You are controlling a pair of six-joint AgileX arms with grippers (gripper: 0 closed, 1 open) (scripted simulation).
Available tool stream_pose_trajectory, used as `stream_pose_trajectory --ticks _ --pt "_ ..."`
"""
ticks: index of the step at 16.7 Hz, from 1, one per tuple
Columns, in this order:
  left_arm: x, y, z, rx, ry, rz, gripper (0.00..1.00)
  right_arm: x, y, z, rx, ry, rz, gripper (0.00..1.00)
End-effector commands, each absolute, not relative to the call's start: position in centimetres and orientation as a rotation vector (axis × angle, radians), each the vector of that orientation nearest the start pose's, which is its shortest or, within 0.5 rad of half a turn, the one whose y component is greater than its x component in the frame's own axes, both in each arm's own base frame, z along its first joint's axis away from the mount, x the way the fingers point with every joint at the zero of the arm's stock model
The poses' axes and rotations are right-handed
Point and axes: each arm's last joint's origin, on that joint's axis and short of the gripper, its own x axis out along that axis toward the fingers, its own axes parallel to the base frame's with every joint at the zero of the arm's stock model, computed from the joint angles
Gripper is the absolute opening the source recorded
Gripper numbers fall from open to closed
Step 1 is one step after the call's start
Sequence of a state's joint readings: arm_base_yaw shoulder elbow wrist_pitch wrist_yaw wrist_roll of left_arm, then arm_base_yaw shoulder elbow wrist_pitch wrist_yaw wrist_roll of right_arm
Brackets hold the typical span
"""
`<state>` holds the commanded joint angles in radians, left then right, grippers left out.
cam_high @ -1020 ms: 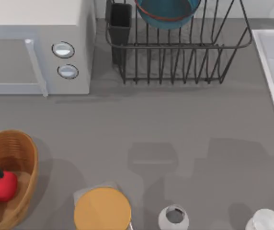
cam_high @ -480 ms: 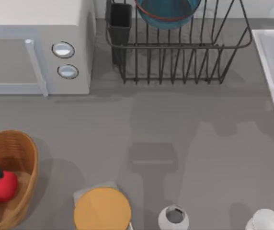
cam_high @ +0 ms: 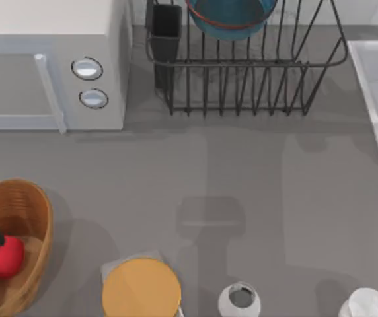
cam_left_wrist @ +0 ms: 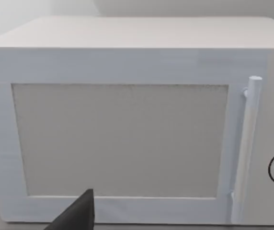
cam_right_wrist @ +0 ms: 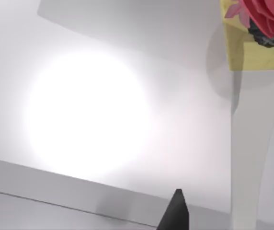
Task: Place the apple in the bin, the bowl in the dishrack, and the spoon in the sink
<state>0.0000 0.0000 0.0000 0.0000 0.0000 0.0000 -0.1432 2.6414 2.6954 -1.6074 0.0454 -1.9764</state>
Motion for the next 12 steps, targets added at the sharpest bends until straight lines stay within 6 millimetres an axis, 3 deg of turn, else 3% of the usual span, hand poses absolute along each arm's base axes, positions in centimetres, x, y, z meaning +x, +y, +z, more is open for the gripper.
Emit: stream_pose_trajectory --ticks 8,12 --pt "10.6 -0.1 16.0 0.000 0.000 0.000 1.00 49.9 -6.5 19.5 -1.450 1.087 1.380 0.00" --pt "10.6 -0.1 16.0 0.000 0.000 0.000 1.00 49.9 -6.4 16.6 -1.434 1.099 1.403 0.00"
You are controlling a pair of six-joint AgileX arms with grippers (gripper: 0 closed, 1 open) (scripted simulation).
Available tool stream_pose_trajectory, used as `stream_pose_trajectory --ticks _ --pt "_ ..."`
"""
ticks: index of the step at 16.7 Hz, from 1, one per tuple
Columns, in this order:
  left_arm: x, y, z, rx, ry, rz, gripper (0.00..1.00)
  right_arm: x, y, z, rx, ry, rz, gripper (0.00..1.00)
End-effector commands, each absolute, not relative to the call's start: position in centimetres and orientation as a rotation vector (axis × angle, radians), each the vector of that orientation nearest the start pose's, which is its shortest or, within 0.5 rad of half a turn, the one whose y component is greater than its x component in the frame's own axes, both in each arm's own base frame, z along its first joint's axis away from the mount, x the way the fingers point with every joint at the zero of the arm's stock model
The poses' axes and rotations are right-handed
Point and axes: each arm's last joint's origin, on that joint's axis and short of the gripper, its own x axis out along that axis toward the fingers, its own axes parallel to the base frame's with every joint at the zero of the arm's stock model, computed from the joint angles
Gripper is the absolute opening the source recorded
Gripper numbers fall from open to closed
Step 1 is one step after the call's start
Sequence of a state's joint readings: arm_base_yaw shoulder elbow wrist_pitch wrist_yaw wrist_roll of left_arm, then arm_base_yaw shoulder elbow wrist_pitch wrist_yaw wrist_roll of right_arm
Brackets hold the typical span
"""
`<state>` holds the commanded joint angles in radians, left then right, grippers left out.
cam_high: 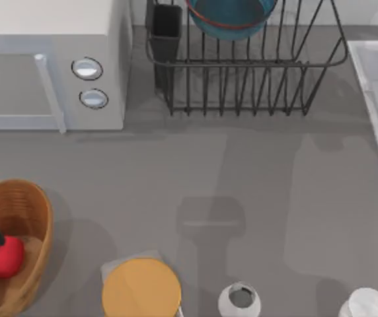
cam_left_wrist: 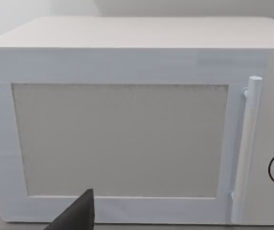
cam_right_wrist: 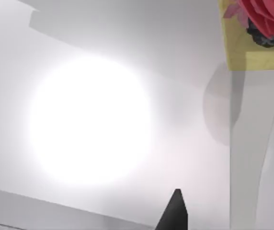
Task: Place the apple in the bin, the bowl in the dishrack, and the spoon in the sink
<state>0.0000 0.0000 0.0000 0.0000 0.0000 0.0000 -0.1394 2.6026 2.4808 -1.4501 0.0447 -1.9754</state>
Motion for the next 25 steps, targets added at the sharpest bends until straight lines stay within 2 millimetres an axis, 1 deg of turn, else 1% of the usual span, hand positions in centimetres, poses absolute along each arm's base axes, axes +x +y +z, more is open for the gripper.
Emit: stream_pose_trajectory --ticks 1,3,8,21,22,25 --pt "10.57 -0.12 16.00 0.000 0.000 0.000 1.00 49.84 -6.49 16.08 -1.434 1.099 1.399 0.00" --pt "10.57 -0.12 16.00 0.000 0.000 0.000 1.00 49.79 -6.55 15.54 -1.441 1.094 1.386 0.00" --pt "10.57 -0.12 16.00 0.000 0.000 0.000 1.00 49.78 -6.54 15.45 -1.443 1.092 1.383 0.00" --pt "10.57 -0.12 16.00 0.000 0.000 0.000 1.00 49.78 -6.54 15.45 -1.443 1.092 1.383 0.98" --pt "10.57 -0.12 16.00 0.000 0.000 0.000 1.00 49.78 -6.54 15.45 -1.443 1.092 1.383 1.00" --pt "10.57 -0.12 16.00 0.000 0.000 0.000 1.00 49.78 -6.54 15.45 -1.443 1.092 1.383 1.00"
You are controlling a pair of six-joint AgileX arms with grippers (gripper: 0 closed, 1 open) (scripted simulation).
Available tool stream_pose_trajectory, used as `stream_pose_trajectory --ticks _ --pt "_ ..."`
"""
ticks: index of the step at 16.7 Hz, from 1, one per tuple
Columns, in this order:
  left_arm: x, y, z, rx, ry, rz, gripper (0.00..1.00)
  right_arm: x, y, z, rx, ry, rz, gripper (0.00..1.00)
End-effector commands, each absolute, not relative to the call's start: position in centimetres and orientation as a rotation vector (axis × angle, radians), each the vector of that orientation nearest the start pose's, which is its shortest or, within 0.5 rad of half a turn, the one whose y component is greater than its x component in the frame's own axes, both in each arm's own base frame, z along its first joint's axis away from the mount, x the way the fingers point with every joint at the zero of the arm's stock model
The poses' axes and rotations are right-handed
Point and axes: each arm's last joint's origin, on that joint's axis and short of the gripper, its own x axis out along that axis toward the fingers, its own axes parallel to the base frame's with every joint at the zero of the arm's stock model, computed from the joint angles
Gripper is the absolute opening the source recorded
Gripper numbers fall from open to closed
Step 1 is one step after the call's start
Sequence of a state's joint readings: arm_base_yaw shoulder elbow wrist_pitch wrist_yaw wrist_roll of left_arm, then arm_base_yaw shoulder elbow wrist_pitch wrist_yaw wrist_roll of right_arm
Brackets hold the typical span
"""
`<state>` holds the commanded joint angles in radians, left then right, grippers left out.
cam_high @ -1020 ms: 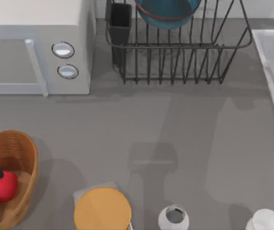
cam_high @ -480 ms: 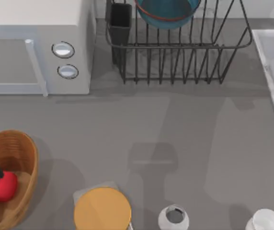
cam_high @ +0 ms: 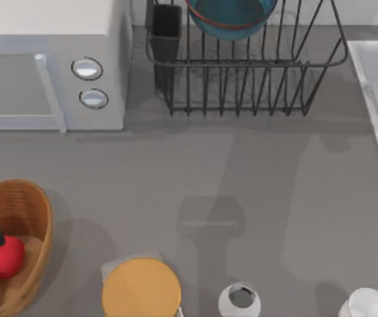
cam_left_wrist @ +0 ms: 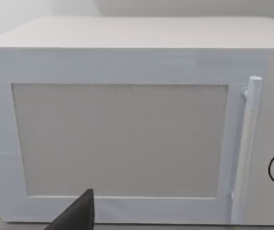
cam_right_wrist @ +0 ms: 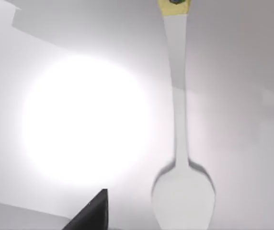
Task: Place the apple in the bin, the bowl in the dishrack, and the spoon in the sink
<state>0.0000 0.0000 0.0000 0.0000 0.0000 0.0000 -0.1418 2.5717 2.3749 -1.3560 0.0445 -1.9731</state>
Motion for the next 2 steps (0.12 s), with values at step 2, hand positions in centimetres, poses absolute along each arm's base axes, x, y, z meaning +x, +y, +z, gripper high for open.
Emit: stream_pose_trajectory --ticks 2 --pt "10.57 -0.12 16.00 0.000 0.000 0.000 1.00 49.78 -6.54 15.45 -1.443 1.092 1.383 1.00"
